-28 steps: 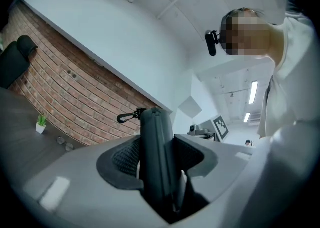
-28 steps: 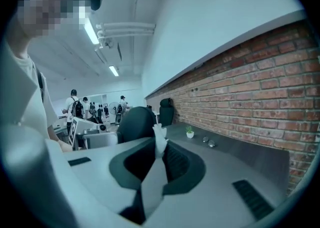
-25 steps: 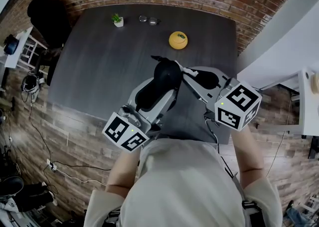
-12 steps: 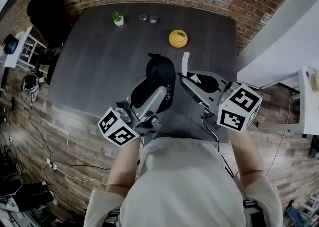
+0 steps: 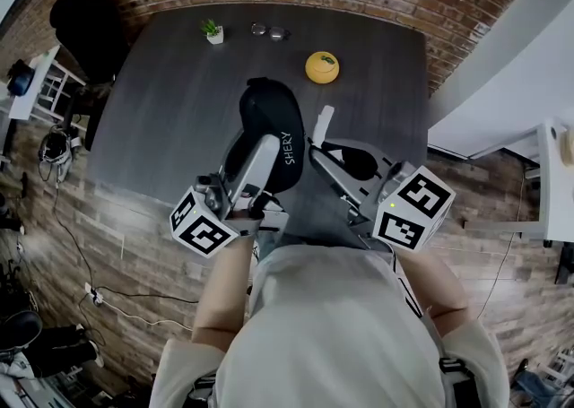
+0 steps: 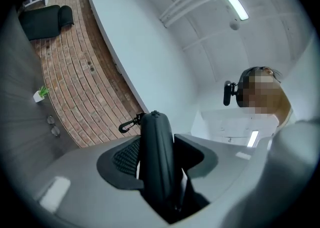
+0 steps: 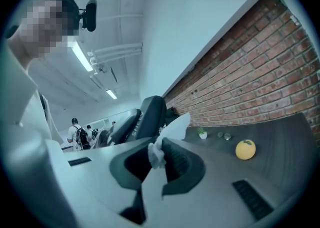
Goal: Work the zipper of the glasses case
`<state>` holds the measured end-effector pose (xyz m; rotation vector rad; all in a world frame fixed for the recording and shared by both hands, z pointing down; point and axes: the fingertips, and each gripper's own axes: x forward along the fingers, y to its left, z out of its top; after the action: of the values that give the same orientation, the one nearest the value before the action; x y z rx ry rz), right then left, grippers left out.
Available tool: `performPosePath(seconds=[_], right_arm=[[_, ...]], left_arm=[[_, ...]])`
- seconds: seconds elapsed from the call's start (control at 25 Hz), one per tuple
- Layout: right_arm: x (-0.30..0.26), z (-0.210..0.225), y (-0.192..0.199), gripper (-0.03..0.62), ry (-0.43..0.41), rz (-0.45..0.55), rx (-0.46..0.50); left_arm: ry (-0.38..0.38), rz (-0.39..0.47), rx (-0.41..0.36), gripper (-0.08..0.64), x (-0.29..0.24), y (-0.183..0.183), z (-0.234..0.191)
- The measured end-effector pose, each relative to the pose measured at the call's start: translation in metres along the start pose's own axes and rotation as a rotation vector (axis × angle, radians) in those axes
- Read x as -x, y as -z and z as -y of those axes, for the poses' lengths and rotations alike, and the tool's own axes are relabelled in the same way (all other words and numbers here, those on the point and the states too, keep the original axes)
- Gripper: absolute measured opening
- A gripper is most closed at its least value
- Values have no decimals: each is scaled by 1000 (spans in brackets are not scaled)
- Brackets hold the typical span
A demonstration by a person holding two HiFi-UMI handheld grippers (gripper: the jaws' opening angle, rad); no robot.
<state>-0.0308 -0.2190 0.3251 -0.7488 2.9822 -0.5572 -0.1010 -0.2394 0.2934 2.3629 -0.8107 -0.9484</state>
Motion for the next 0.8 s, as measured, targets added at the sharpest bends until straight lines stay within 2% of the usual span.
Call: performPosePath(seconds=[0.12,0.24,0.4,0.52,0.8], right_arm=[[-1,-6,14,35,-12,-33,-17],[-4,-15,28,35,-10,-65,10],[-7,-23,42,34,-16,-103,34],[-9,-31,56,32,-56,-141,13],[-18,-44,72,28,-133,-206,46]], left_arm=[[-15,57,49,213,2,-11,-7],[-17,86,66,213,1,-19,-12],[-5,98,75,215,-4,-21,-10],[-19,90,64,215,-6,-20,-12],[0,74,71,213,-13,-14,-8]])
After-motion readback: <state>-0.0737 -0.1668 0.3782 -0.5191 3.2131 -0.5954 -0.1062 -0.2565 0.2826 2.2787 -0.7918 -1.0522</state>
